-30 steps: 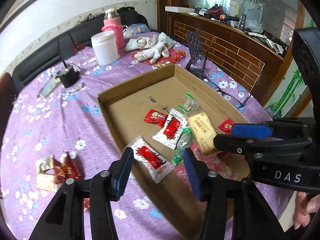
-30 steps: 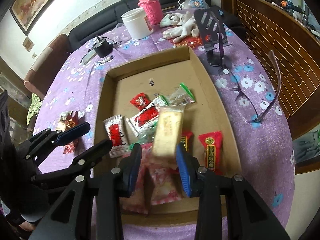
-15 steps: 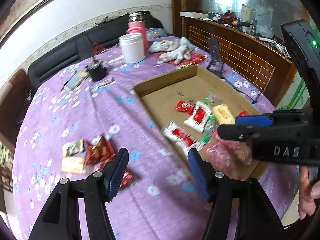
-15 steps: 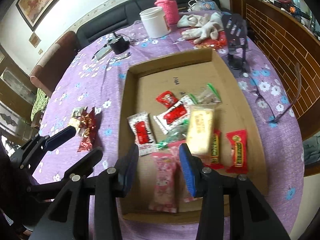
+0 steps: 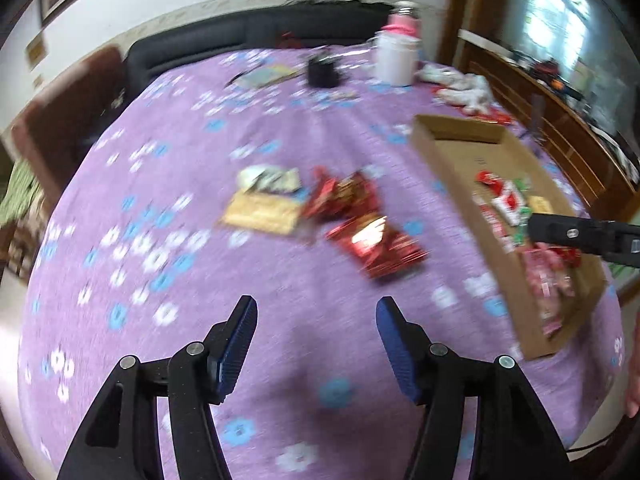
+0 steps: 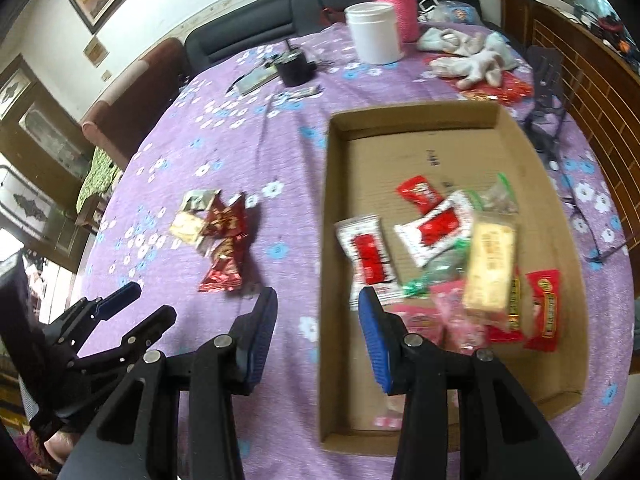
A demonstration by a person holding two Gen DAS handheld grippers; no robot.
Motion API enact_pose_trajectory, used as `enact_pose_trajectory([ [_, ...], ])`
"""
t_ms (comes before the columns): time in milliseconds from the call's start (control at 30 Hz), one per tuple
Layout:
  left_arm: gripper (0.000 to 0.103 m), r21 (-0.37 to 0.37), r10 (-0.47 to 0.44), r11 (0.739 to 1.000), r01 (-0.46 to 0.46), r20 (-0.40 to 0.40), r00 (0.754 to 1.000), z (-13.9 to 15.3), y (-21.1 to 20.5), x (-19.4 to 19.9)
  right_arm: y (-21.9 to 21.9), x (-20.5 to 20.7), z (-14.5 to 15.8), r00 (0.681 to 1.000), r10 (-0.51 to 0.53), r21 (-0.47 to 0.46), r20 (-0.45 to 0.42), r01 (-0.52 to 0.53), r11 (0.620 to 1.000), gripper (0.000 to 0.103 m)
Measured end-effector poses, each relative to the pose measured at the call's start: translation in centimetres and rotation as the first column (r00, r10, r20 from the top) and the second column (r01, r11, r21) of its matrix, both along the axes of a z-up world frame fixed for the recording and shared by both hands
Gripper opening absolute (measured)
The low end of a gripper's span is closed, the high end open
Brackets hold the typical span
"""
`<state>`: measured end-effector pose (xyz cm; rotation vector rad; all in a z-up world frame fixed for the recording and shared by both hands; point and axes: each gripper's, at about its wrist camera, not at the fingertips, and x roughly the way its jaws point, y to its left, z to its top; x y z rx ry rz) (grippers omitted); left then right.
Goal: Organize snacks
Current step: 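Move both open grippers back over the remaining snack pile, then grasp a brown chocolate bar with the right gripper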
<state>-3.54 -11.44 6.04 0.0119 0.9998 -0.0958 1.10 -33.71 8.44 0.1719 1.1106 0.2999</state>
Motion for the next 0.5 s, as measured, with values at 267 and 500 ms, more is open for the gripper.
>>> enact_pose_trajectory([
  [267, 0.065, 0.023, 0.087, 0.996, -0.086, -0.018, 0.996, -2.8, 4.5, -0.7, 4.5, 0.3, -1.0, 0.996, 0.089, 0.008, -0.023, -0.089, 0.996, 0.041],
  [500, 0.071, 0.044, 0.094, 0.995, -0.094, 0.005, 0.996, -4.7, 7.1, -0.7, 8.1, 1.7, -1.9, 0.988, 0.149, -0.001, -0.048, -0.149, 0.989, 0.041],
])
